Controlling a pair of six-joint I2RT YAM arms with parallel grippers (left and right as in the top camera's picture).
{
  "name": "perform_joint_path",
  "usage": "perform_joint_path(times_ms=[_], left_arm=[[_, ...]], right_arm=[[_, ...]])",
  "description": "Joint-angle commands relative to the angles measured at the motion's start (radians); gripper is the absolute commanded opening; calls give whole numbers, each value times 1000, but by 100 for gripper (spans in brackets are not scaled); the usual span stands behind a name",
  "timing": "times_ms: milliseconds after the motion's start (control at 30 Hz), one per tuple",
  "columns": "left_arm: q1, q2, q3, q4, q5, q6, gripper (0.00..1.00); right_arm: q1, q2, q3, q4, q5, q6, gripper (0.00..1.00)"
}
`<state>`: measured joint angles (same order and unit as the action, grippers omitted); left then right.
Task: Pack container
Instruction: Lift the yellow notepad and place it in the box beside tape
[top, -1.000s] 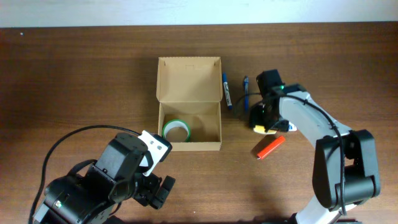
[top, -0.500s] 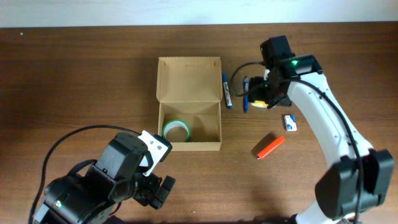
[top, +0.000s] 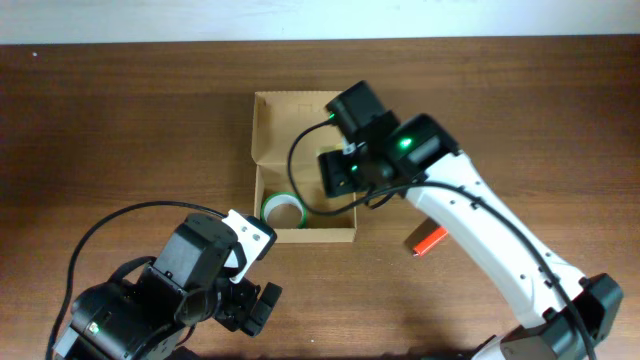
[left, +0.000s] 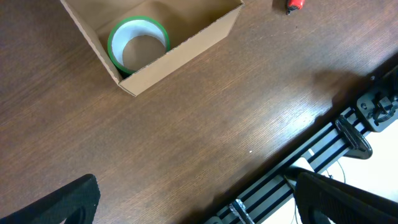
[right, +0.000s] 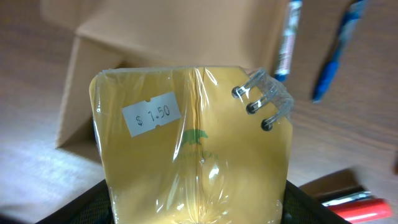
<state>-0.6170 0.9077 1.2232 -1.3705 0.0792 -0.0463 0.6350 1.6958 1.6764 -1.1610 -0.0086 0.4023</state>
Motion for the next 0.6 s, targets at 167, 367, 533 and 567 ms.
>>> perform_joint_path(times_ms=[167,367,533,567], left_arm=[[-2,-4,16,0,11,-6,100],[-2,-4,16,0,11,-6,100],[-2,-4,16,0,11,-6,100],[-2,-4,16,0,11,-6,100]], right_arm=[[89,70,-45,58,6,116,74],[97,81,-136,137,41,198,74],[98,81,-223,210,46,245,74],[98,81,-238,222,47,253,74]])
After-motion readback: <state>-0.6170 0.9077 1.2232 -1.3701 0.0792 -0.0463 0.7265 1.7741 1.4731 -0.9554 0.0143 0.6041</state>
